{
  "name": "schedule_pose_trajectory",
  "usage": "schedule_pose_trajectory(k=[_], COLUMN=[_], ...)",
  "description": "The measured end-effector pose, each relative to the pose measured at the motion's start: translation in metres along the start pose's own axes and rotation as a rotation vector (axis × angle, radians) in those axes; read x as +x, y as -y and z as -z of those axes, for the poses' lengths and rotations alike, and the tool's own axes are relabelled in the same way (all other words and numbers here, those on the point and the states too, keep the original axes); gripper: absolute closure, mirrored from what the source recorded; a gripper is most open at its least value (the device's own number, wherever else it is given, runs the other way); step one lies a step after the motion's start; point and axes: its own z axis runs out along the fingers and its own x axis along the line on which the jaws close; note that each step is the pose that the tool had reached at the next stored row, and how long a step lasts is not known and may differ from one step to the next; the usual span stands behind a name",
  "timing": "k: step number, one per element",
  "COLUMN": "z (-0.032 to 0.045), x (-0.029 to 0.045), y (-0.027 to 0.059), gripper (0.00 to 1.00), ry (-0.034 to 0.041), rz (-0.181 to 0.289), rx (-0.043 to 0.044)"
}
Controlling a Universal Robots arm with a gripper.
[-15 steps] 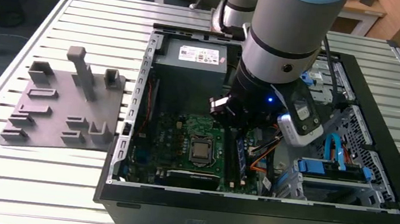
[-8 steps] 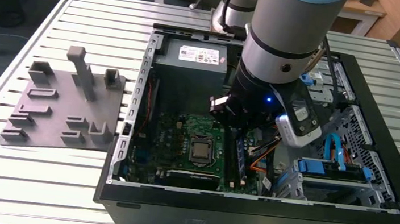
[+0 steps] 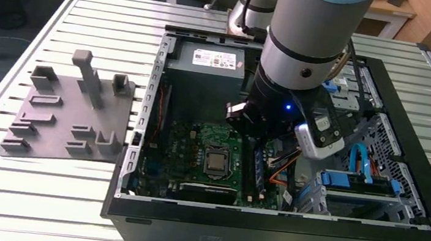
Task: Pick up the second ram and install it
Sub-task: 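Insert the second ram into the second slot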
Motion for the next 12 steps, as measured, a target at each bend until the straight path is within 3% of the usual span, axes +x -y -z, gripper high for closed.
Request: schedule_pose_trajectory(k=[12], z=[0.0], x=[0.0], y=[0.0], gripper=[0.86], ry=[0.002], rz=[-0.044], rx=[0.0014])
